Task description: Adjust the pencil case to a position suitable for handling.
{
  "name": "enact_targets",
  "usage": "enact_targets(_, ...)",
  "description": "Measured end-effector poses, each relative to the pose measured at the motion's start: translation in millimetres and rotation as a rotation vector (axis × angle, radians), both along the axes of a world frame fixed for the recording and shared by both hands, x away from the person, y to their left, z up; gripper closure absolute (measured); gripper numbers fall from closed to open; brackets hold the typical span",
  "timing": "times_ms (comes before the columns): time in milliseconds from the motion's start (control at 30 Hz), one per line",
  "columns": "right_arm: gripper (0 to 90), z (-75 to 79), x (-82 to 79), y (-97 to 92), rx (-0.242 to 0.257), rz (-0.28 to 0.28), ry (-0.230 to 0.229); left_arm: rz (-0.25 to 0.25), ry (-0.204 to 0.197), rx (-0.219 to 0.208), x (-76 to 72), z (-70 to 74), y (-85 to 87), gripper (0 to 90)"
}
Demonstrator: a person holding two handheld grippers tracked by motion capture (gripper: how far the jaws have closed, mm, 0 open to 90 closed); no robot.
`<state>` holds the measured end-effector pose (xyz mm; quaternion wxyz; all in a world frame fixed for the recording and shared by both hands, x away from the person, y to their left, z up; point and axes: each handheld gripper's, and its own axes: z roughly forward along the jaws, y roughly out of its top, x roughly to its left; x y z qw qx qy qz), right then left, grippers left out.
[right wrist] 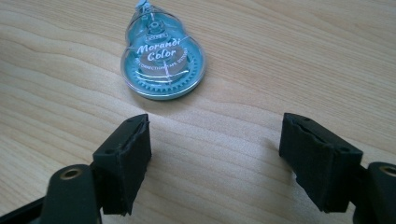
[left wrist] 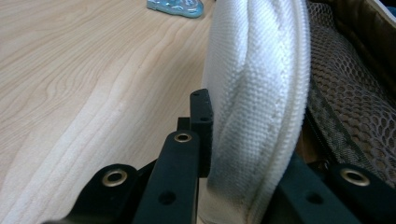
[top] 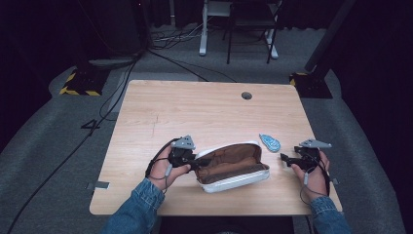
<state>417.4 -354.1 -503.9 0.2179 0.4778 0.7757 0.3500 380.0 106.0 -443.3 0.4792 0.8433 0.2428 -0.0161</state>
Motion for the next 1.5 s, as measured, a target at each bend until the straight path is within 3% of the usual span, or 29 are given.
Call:
enact_targets(467,25.0,0.0,0.0,0.0,0.0,0.0,0.0,-0.037,0.016,0.011,-0.9,-18.6,-9.8,85.4)
enact_targets(733,24.9,0.0,0.0,0.0,0.0,0.0,0.0,-0.028,0.039,0.017,-1.1,-32.8,-6.6,85.3)
enact_targets(833,24.9,0.0,0.0,0.0,0.0,0.0,0.0,-0.012,0.02,0.043,-0.7,-34.4,-3.5,85.2)
enact_targets(900,24.9,0.0,0.0,0.0,0.0,0.0,0.0,-0.011,0.034,0.039,-0.3,-36.9,-0.5,85.1)
enact_targets(1067,24.9,0.1,0.2,0.1,0.001,0.002,0.003,-0.001,0.024,0.063,0.7,-40.6,3.0,83.3)
enact_targets(1167,25.0,0.1,0.2,0.2,0.001,0.002,0.003,0.012,0.033,0.061,1.0,-40.6,3.2,77.4)
enact_targets(1267,24.9,0.1,0.2,0.1,0.001,0.003,0.003,0.046,0.038,0.059,1.3,-39.5,3.9,57.8)
enact_targets(1367,24.9,0.1,0.2,0.1,0.001,0.003,0.003,0.067,0.025,0.065,1.4,-38.0,4.2,41.0)
enact_targets(1500,24.9,0.1,0.3,0.1,0.001,0.003,0.002,0.081,-0.01,0.063,0.5,-32.6,4.2,30.2)
